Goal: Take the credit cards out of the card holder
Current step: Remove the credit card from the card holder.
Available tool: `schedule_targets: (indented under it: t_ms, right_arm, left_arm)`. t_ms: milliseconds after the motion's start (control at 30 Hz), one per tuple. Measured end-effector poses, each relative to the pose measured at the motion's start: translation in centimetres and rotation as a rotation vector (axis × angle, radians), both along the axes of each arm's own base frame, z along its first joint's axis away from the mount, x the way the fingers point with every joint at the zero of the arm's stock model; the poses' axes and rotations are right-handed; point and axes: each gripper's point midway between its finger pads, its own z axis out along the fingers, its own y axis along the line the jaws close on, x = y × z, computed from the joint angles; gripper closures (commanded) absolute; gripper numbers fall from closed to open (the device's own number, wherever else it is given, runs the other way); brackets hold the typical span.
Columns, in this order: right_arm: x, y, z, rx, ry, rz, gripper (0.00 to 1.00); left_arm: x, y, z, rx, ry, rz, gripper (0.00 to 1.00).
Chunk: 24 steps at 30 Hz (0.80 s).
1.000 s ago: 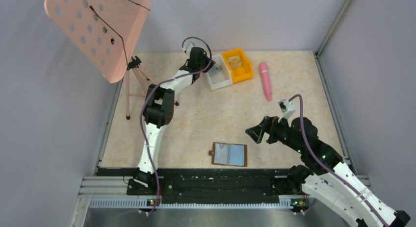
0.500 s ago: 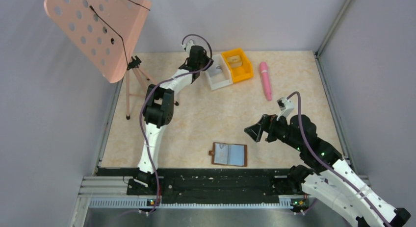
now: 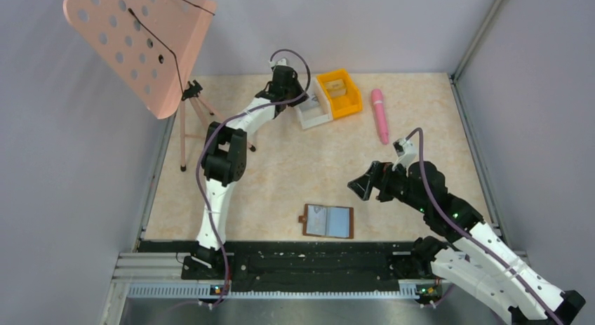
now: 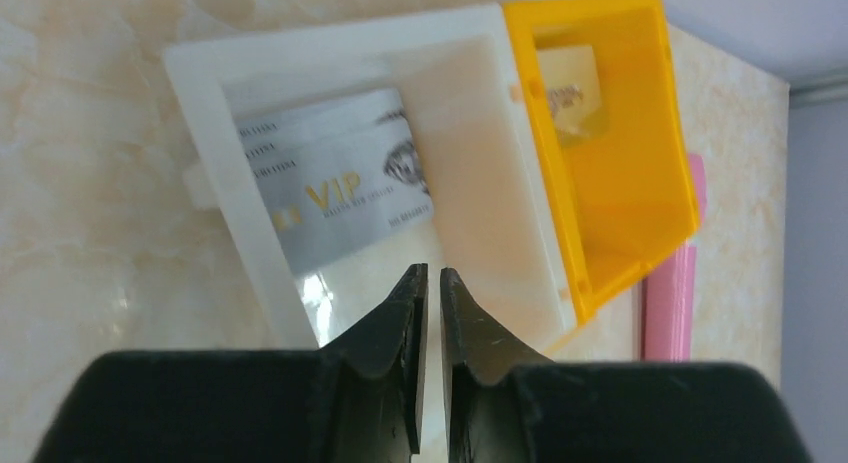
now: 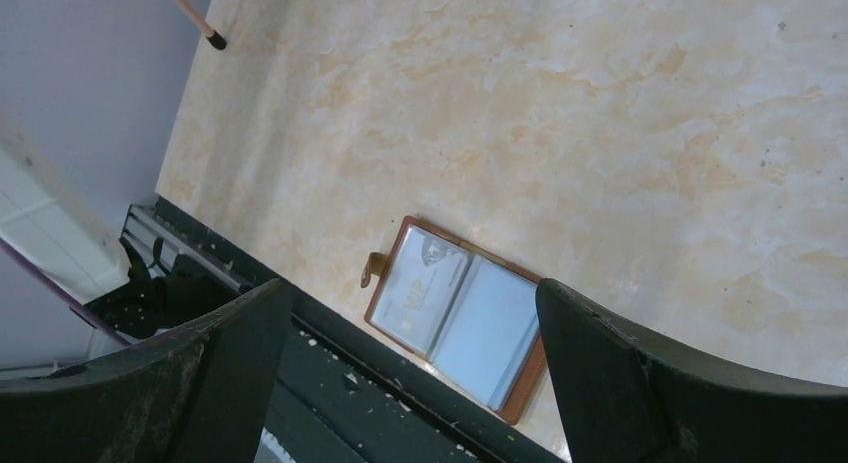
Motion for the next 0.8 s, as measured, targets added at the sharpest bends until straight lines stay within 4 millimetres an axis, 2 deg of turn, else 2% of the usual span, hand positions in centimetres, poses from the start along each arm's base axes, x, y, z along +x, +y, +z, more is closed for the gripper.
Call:
schedule_targets:
  t_ms: [100, 300, 367, 433, 500, 533, 667, 800]
  right_arm:
    - [0.2, -0.1, -0.6, 0.013, 0.032, -0.035, 0.12]
    - [0.0, -0.5, -3.1, 0.014, 0.117, -0.087, 0.16]
    - [-0.3, -0.6, -4.2, 0.02, 0.15, -0.101, 0.17]
    - [-0.6, -0.7, -5.4, 0.021, 0.192, -0.117, 0.19]
    - [-0.9, -0.8, -6.8, 0.021, 0.236, -0.133, 0.21]
    - [-1.1, -0.9, -7.4, 0.021, 0.253, -0.14, 0.22]
    - [-1.9, -1.3, -10.0, 0.027, 0.328, -0.176, 0.29]
    - [-2.7, -1.8, -12.3, 0.038, 0.376, -0.203, 0.32]
  left_arm:
    - [-2.7, -1.2, 1.9, 0.016, 0.012, -0.082, 0.77]
    - [-9.1, -4.2, 8.8, 0.014, -0.033, -0.246, 0.46]
    - [-11.6, -4.8, 10.5, 0.01, -0.043, -0.292, 0.36]
    - [-14.7, -5.2, 11.3, 0.011, -0.041, -0.332, 0.23]
    - [-17.5, -5.3, 11.2, 0.02, -0.023, -0.367, 0.08]
    - [-18.9, -5.3, 10.9, 0.03, -0.005, -0.386, 0.04]
    - [-24.5, -4.9, 8.4, 0.072, 0.084, -0.457, 0.01]
    - [-29.1, -3.1, 5.9, 0.115, 0.169, -0.488, 0.02]
